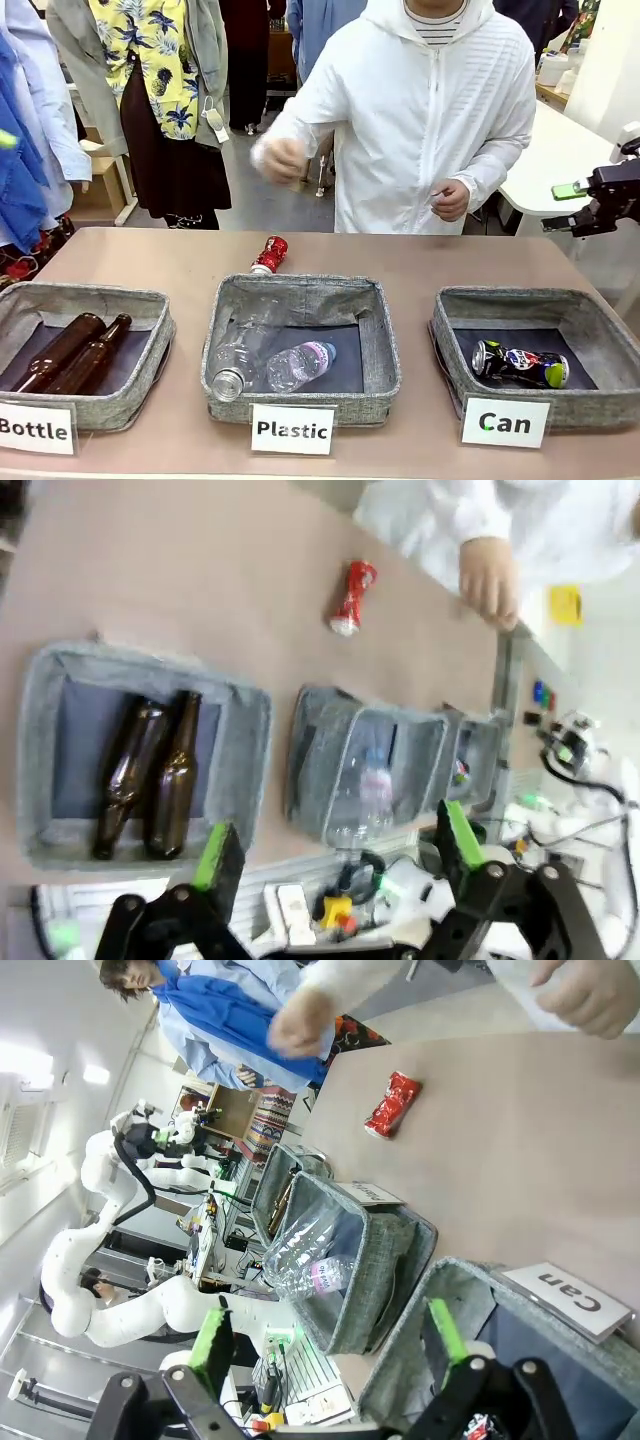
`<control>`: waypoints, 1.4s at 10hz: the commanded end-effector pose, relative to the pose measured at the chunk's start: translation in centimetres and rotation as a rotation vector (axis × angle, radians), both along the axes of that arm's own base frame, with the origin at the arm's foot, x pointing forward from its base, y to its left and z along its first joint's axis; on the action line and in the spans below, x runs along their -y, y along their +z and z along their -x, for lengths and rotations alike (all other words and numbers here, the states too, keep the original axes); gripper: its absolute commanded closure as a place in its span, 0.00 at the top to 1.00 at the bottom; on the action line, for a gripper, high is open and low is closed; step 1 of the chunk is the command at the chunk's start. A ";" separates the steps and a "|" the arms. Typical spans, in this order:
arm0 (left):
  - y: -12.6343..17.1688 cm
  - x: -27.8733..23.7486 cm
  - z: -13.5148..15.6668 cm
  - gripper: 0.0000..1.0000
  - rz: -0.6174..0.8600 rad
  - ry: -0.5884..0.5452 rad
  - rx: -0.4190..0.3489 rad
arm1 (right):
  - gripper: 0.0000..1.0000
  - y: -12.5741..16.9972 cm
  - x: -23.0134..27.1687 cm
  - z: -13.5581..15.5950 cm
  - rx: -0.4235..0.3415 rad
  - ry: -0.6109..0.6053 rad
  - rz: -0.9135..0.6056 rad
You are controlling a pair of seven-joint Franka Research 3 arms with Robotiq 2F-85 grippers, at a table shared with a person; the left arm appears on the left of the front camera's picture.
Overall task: Sort the can waste into the basket.
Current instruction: Pick up the can waste from the table and place it in the right Fabric basket.
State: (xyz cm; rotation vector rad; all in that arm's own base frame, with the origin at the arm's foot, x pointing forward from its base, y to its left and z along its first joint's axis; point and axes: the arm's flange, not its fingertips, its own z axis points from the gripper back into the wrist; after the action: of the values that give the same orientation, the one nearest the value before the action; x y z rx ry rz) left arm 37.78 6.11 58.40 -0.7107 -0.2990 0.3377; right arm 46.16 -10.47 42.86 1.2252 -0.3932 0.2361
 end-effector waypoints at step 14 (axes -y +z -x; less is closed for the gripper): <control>-14.7 37.8 -15.9 1.00 -0.647 -0.080 -0.195 | 1.00 0.2 0.2 0.0 0.018 0.011 -0.001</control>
State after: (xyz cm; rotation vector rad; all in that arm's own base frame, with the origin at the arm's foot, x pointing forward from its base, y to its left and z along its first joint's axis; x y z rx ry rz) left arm 54.21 -32.15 43.36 -0.0422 -0.1703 0.2042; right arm 46.16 -10.47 42.85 1.2253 -0.3928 0.2362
